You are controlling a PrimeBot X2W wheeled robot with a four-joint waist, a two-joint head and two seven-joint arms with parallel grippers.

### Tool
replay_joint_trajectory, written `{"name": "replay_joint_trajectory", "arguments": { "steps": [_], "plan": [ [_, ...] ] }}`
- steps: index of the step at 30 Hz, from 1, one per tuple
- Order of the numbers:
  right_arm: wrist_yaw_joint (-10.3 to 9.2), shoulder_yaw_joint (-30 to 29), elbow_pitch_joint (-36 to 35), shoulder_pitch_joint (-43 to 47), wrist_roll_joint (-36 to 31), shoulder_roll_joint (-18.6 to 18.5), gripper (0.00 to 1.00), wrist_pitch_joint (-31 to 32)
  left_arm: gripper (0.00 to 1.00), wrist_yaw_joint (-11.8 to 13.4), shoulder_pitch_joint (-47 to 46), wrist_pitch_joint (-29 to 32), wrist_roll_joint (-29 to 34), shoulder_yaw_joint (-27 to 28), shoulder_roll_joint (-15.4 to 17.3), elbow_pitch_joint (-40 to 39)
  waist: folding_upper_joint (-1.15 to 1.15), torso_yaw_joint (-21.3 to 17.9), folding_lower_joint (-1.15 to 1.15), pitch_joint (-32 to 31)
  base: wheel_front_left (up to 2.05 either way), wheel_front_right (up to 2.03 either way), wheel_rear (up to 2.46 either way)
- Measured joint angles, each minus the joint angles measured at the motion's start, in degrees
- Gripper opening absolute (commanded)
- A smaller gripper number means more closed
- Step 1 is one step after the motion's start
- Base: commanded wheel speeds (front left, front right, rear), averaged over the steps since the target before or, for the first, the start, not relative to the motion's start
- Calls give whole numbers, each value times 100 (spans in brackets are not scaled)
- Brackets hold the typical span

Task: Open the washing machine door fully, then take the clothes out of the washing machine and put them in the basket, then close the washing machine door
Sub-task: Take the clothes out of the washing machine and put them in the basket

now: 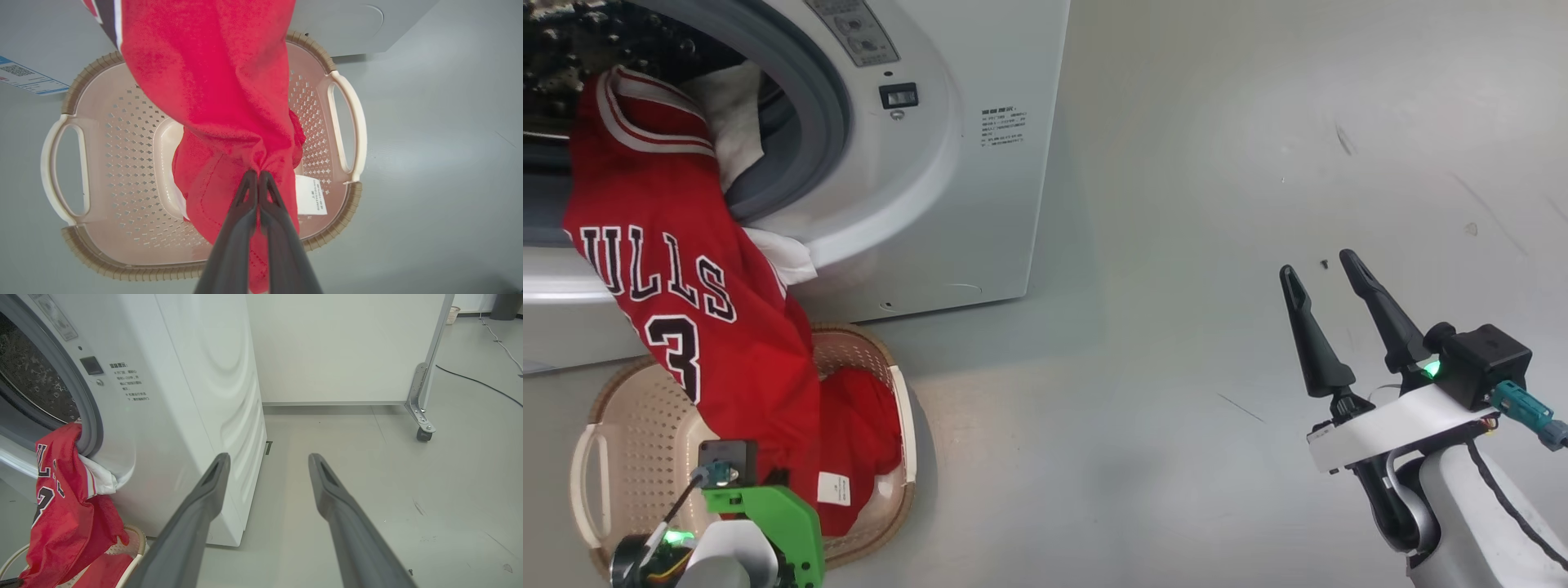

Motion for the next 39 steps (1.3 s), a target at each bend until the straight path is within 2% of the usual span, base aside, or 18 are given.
{"name": "replay_joint_trajectory", "arguments": {
  "steps": [9, 13, 26, 27, 28, 39],
  "plan": [
    [0, -130, -88, -197, 43, -55, 100, 0, 0, 176, -544, -252, 59, -7, -3, 277, 0, -178, 0, 505, 0, 0, 0],
    [0, -172, -104, -281, 49, -54, 100, 0, 0, 177, -684, -311, 78, -35, -4, 470, 0, -232, 0, 675, 0, 0, 0],
    [0, -189, -79, -320, 49, -54, 100, 0, 2, 248, -954, -565, 62, 9, -23, 1059, 0, -228, 0, 779, 0, 0, 0],
    [0, -192, -77, -328, 49, -54, 100, 0, 43, 276, -962, -605, 56, 22, -24, 1098, 0, -224, 0, 775, 0, 0, 0],
    [0, -199, -68, -336, 49, -54, 100, 0, 100, 304, -970, -653, 56, 25, -25, 1132, 0, -219, 0, 768, 0, 0, 0],
    [0, -265, 44, -342, 48, -48, 100, 0, 100, 368, -1022, -1058, -15, 100, -49, 1417, 0, -91, 0, 506, 0, 0, 0]
  ]
}}
